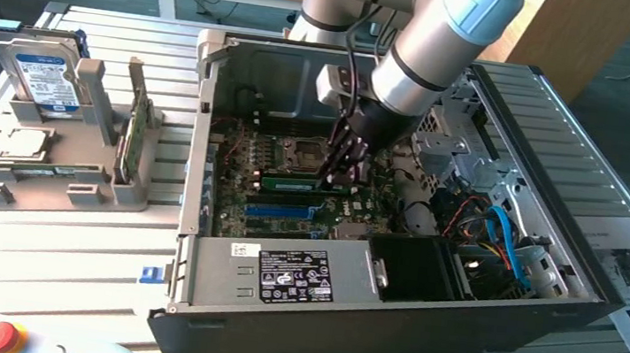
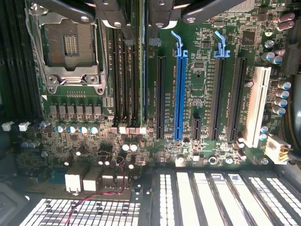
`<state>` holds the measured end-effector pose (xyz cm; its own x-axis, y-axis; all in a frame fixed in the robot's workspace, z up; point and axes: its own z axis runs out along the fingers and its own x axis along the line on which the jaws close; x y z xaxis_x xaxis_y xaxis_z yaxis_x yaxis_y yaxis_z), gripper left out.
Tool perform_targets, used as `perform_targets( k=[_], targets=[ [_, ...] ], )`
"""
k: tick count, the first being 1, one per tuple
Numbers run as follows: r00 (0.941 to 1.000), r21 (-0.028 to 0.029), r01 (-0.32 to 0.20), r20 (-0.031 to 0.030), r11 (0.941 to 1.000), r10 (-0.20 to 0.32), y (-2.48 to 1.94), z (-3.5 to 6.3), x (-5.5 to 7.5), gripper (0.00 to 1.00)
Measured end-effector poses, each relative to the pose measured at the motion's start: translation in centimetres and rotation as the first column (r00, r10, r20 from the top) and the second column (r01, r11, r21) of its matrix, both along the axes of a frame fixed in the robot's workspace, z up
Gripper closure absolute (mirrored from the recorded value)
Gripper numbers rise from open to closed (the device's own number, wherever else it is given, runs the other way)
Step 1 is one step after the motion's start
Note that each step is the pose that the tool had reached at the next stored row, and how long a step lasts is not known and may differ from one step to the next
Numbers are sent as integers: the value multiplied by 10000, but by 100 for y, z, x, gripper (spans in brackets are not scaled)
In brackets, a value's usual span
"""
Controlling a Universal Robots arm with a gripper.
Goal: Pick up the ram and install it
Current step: 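Insert the ram into the slot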
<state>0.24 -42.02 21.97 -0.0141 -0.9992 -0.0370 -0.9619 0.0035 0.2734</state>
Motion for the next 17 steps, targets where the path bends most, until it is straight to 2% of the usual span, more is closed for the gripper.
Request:
perform_targets(
  k=[17],
  targets=[
    [10000,0,0,0,10000,0,0,297,0,75]
  ],
)
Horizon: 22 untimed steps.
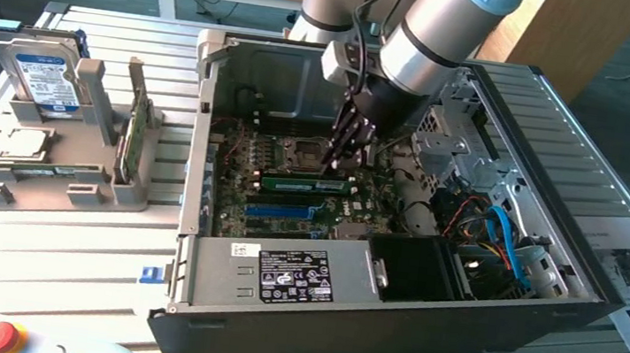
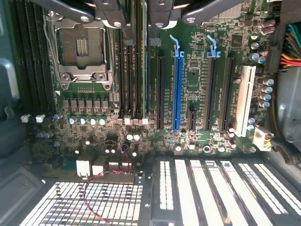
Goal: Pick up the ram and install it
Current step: 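Insert the ram into the slot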
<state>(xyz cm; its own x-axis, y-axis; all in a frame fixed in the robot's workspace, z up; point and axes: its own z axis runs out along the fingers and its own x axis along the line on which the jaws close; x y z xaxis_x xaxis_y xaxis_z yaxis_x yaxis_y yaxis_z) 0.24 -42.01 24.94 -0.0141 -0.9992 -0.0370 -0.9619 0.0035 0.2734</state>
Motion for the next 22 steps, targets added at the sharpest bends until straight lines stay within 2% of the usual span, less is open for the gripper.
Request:
perform_targets(
  k=[13,22],
  targets=[
    [10000,0,0,0,10000,0,0,196,0,75],
    [10000,2,0,0,10000,0,0,263,0,75]
  ],
)
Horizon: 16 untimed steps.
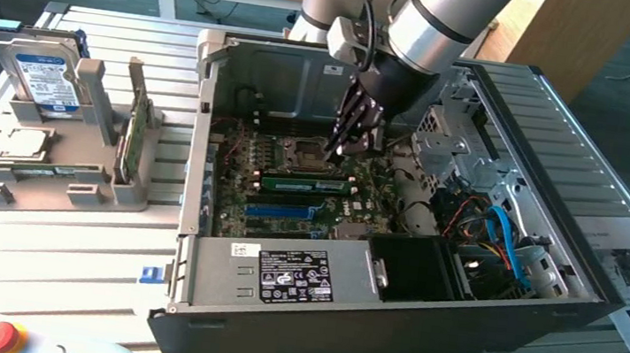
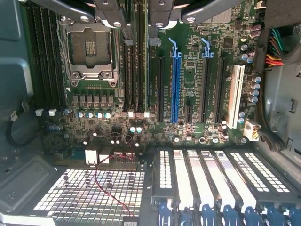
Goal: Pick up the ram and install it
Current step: 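Insert the ram into the slot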
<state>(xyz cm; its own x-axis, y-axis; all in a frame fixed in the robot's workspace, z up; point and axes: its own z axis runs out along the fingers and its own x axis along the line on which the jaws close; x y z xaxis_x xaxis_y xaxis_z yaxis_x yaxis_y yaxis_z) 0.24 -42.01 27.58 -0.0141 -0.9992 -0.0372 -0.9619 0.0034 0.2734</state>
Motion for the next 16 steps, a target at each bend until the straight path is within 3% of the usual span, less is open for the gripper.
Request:
perform_targets(
  k=[10,13,16],
  targets=[
    [10000,-2,-1,21,10000,1,0,4,-3,75],
    [10000,-10,1,57,10000,-1,1,5,-8,75],
    [9999,-29,0,131,10000,1,4,4,-18,75]
  ],
)
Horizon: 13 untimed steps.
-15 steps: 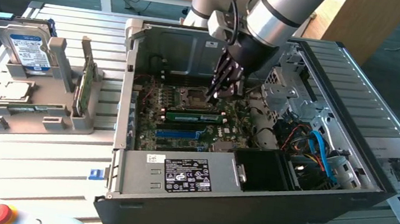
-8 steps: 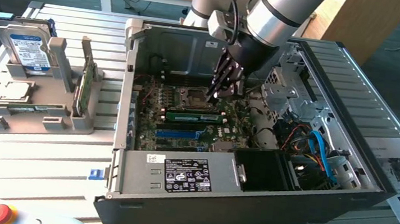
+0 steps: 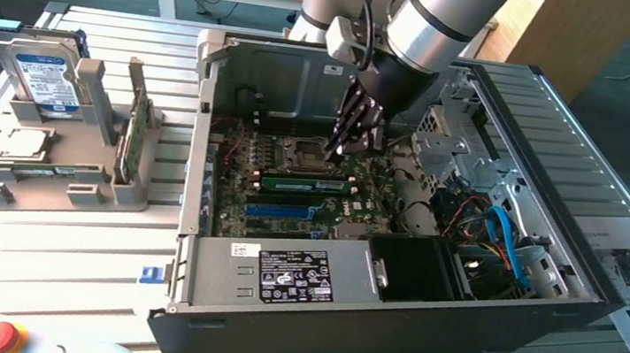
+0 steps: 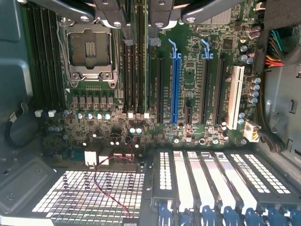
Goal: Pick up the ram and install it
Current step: 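Insert the ram into the slot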
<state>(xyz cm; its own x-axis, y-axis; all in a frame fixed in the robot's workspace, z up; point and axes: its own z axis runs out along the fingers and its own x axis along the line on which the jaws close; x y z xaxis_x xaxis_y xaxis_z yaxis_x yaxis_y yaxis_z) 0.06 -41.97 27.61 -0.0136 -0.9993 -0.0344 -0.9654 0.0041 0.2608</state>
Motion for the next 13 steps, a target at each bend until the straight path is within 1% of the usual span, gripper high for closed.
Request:
perform_targets(
  k=[4,6,9,13],
  targets=[
    [9999,-59,1,125,10000,-1,9,0,-21,75],
    [9998,-89,1,200,10000,0,15,0,-33,75],
    [9995,-134,3,319,9999,1,23,0,-54,75],
    [9988,-200,6,496,9998,4,35,0,-86,75]
  ],
)
